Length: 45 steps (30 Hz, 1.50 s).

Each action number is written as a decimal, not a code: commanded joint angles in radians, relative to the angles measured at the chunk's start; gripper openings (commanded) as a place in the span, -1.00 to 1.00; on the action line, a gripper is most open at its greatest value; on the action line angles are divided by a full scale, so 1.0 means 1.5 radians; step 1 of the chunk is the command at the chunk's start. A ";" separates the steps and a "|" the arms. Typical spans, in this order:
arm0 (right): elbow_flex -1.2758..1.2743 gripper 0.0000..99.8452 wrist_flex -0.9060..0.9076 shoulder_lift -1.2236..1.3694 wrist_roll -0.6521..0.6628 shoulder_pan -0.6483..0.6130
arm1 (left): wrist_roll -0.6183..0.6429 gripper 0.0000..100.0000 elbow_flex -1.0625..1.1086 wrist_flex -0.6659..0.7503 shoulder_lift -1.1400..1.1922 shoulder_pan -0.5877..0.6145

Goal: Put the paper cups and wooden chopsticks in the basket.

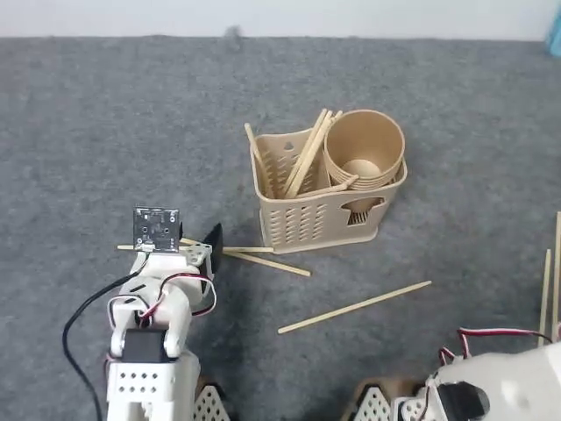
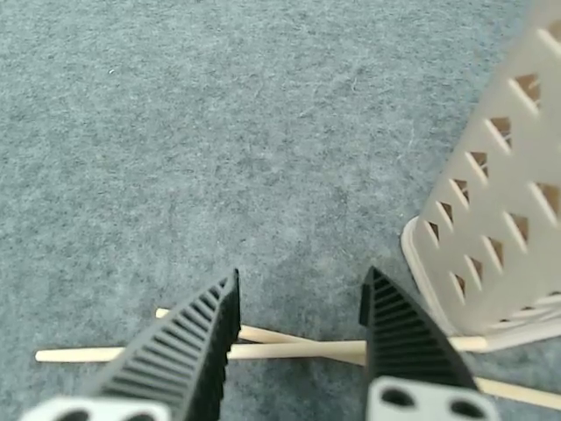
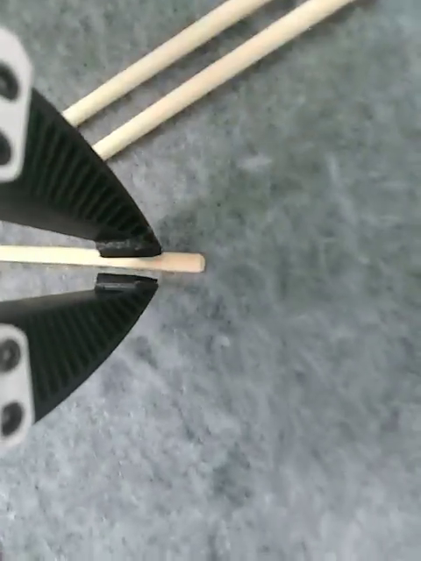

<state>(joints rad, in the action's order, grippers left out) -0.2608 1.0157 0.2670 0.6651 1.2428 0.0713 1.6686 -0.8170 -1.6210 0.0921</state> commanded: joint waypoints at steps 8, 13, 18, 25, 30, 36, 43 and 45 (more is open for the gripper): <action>0.053 -0.88 -0.010 0.026 0.010 -0.011 | -0.007 -0.58 -0.005 0.000 -0.010 -0.005; 0.080 -0.88 -0.018 0.071 0.010 -0.016 | -0.007 -0.58 -0.005 0.000 -0.010 -0.005; 0.093 -0.88 -0.014 0.095 0.010 -0.020 | -0.007 -0.58 -0.005 0.000 -0.010 -0.005; 0.094 -0.98 -0.013 0.114 0.010 -0.019 | -0.007 -0.58 -0.005 0.000 -0.010 -0.005; 0.097 -0.98 0.023 0.064 0.009 -0.015 | -0.007 -0.58 -0.005 0.000 -0.010 -0.005; 0.159 -0.98 0.231 -0.075 0.010 -0.020 | -0.007 -0.58 -0.005 0.000 -0.010 -0.005; 0.213 -0.98 0.372 -0.284 0.002 -0.044 | -0.007 -0.58 -0.005 0.000 -0.010 -0.005; 0.213 -0.98 0.384 -0.352 -0.031 -0.063 | -0.007 -0.58 -0.005 0.000 -0.010 -0.005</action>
<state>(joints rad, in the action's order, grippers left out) 0.0031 1.5574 -0.0752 0.6651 1.1907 0.0713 1.6686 -0.8170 -1.6210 0.0921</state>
